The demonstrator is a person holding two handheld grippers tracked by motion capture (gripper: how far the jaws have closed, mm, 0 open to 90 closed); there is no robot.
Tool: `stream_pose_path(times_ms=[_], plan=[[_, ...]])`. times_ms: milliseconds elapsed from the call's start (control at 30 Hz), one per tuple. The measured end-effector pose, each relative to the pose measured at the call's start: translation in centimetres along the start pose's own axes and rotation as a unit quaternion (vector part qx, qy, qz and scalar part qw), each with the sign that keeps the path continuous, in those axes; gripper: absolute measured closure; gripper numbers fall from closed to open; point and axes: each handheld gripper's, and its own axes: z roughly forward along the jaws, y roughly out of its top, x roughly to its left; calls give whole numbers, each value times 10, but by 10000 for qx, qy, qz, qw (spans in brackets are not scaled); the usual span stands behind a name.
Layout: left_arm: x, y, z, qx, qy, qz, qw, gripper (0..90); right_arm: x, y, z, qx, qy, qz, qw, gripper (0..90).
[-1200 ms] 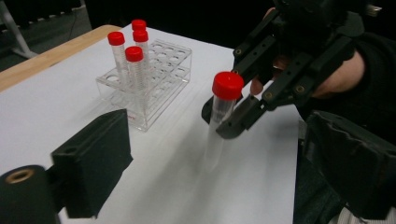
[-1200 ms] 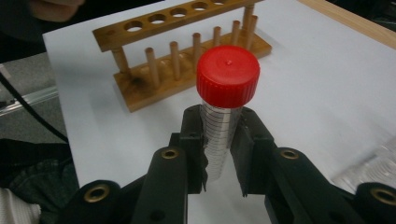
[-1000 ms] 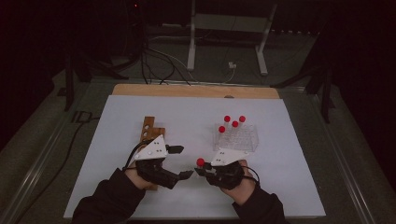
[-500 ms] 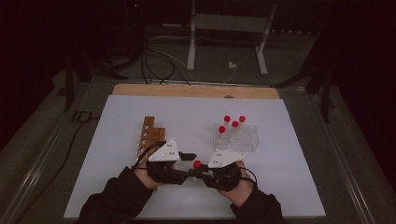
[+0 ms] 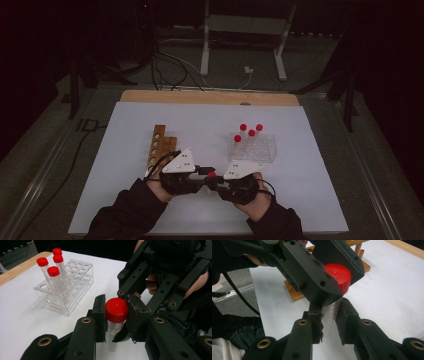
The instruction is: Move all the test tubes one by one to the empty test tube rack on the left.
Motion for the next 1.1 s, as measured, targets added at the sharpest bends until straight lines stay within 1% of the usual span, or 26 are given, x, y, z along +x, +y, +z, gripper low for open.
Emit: stream_pose_path(times_ms=[67,100,167,267,333,367,433,467,500,533,567,600,633,667,700,733,800,900,967,1000,1033,1100], plan=[[1,1,-1,-44,40,-21,10000,718,-1,0,-1,-44,34,7,10000,734],[1,1,-1,-44,40,-21,10000,718,-1,0,-1,-60,32,33,10000,684],[5,3,-7,-143,99,-87,9998,719,-2,-1,-2,-83,5,57,9999,606],[9,6,-15,-167,222,-96,9996,719,-5,-1,-6,-169,-76,101,9998,518],[11,7,-17,-173,242,-120,9995,719,-8,-2,-10,-232,-155,122,9995,432],[13,7,-22,-194,312,-145,9992,719,-9,-2,-12,-264,-195,144,9994,392],[15,8,-24,-206,314,-160,9992,719,-13,-3,-15,-325,-273,224,9988,333],[16,8,-27,-218,354,-173,9990,719,-15,-4,-17,-372,-306,261,9985,293],[17,8,-29,-242,404,-190,9987,719,-15,-4,-17,-372,-306,261,9985,293],[19,9,-31,-249,413,-193,9987,719,-18,-5,-21,-424,-360,333,9979,228],[21,9,-34,-264,463,-206,9984,719,-19,-6,-23,-467,-389,371,9975,189],[23,9,-36,-278,496,-216,9982,719,-19,-6,-23,-467,-389,371,9975,189],[25,10,-39,-280,518,-216,9980,719,-22,-7,-26,-513,-465,410,9968,133],[27,11,-41,-302,569,-238,9976,719,-22,-7,-28,-547,-505,440,9963,105],[30,12,-43,-287,615,-231,9974,719,-24,-7,-29,-579,-542,480,9957,82],[32,13,-46,-292,658,-249,9971,719,-24,-7,-29,-579,-542,480,9957,82],[37,15,-51,-332,748,-286,9962,719,-26,-7,-32,-617,-573,529,9950,34],[44,17,-57,-383,846,-346,9951,720,-28,-8,-36,-714,-525,537,9946,0],[50,17,-60,-396,934,-373,9941,720,-29,-8,-37,-747,-458,499,9949,0],[53,17,-61,-408,952,-412,9938,720,-29,-8,-37,-755,-505,503,9946,0],[55,17,-63,-406,1022,-416,9931,720,-30,-9,-38,-777,-431,530,9946,0],[61,18,-65,-430,1083,-473,9921,720,-31,-9,-39,-808,-423,524,9945,0]])
